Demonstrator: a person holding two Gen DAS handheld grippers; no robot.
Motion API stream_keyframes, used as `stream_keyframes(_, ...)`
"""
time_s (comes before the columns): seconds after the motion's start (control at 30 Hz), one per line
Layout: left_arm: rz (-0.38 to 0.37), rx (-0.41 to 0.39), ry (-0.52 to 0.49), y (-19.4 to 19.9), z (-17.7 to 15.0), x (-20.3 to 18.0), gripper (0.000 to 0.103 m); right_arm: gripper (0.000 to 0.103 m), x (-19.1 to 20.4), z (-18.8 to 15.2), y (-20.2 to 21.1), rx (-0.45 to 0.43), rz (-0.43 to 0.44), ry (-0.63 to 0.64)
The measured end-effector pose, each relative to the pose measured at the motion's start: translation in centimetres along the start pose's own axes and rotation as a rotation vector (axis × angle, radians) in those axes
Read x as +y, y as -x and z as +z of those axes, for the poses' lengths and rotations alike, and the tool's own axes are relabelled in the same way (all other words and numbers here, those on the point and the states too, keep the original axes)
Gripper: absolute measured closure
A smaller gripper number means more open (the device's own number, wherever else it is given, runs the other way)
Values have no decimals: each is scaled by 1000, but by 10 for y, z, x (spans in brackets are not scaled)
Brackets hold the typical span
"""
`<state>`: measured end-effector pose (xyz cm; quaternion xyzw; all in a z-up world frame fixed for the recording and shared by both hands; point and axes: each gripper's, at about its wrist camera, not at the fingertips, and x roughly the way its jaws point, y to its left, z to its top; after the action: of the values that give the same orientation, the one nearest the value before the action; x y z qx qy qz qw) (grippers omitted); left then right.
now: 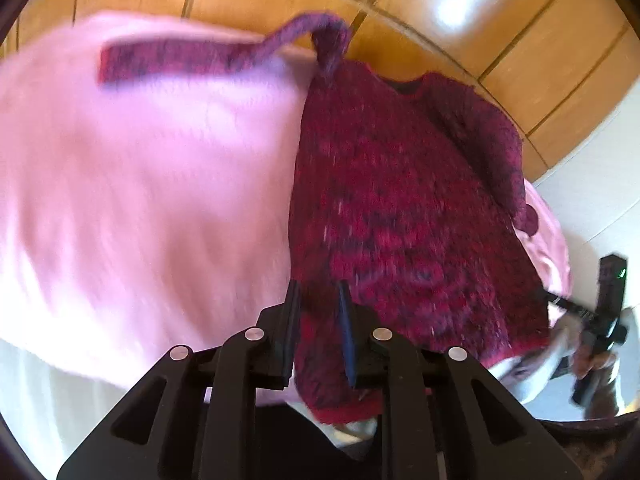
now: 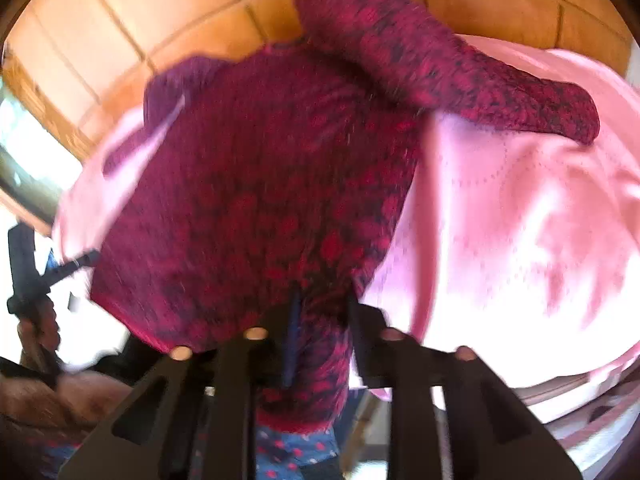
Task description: Fold small clothes
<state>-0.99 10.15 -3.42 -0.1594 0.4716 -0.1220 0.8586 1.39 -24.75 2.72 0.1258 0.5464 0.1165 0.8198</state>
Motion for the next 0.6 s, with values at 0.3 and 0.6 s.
stream_keyframes(0.3,12,-126,-161,-7,28,-40,54,38,-160,62,4,-361,210,-718)
stream_keyframes(0.6,-10,-30,-273,-67,38,-81,54,62,-222,108,-58,-414,307,-998)
